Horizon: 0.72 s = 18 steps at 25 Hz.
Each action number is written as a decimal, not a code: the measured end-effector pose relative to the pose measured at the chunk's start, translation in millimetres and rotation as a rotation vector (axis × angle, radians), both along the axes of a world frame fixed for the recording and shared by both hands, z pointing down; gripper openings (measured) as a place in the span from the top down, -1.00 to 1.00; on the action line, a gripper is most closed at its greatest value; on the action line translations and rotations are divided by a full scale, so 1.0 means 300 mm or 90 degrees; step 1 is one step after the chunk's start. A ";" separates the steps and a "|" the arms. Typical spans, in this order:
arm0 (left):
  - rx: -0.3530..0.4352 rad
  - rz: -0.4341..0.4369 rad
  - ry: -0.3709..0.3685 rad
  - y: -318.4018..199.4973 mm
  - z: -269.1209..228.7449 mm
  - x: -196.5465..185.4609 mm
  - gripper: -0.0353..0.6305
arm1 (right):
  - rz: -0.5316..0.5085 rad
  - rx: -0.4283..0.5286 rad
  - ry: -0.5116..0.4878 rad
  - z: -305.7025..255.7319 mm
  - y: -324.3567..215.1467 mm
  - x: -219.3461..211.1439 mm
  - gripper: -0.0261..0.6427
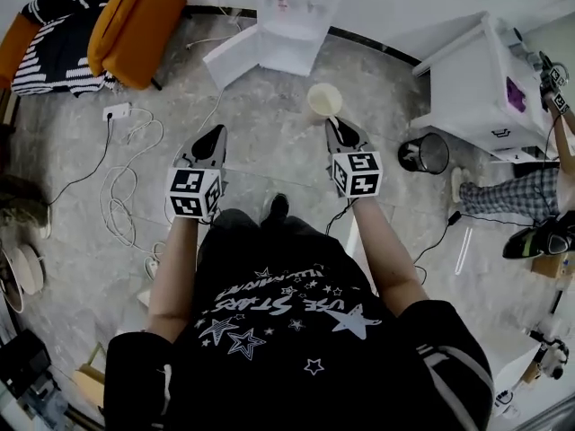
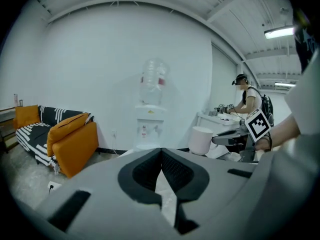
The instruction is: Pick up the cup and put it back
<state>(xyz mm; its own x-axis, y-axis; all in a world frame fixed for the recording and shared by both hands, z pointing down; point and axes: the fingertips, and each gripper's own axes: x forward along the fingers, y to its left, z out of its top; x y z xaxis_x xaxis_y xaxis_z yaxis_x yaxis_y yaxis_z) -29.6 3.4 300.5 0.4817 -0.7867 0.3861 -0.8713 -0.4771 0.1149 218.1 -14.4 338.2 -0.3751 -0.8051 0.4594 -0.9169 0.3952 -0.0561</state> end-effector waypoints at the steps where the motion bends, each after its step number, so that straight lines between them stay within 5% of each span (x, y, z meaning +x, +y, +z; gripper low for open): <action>1: -0.005 -0.010 -0.004 -0.013 0.008 -0.008 0.87 | -0.006 -0.006 -0.001 0.012 -0.024 -0.003 0.78; 9: -0.046 -0.024 -0.013 -0.196 0.139 -0.027 0.87 | -0.026 -0.058 0.016 0.165 -0.232 -0.020 0.78; 18: -0.085 0.001 -0.008 -0.573 0.516 -0.004 0.87 | 0.005 -0.128 0.065 0.522 -0.536 -0.028 0.78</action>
<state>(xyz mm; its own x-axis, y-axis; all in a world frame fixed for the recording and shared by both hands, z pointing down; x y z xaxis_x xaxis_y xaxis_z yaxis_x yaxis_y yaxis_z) -30.9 -168.5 455.3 0.4775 -0.7267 0.4938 -0.8723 -0.4597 0.1669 209.8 -175.3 494.8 -0.3125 -0.6965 0.6459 -0.9250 0.3780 -0.0400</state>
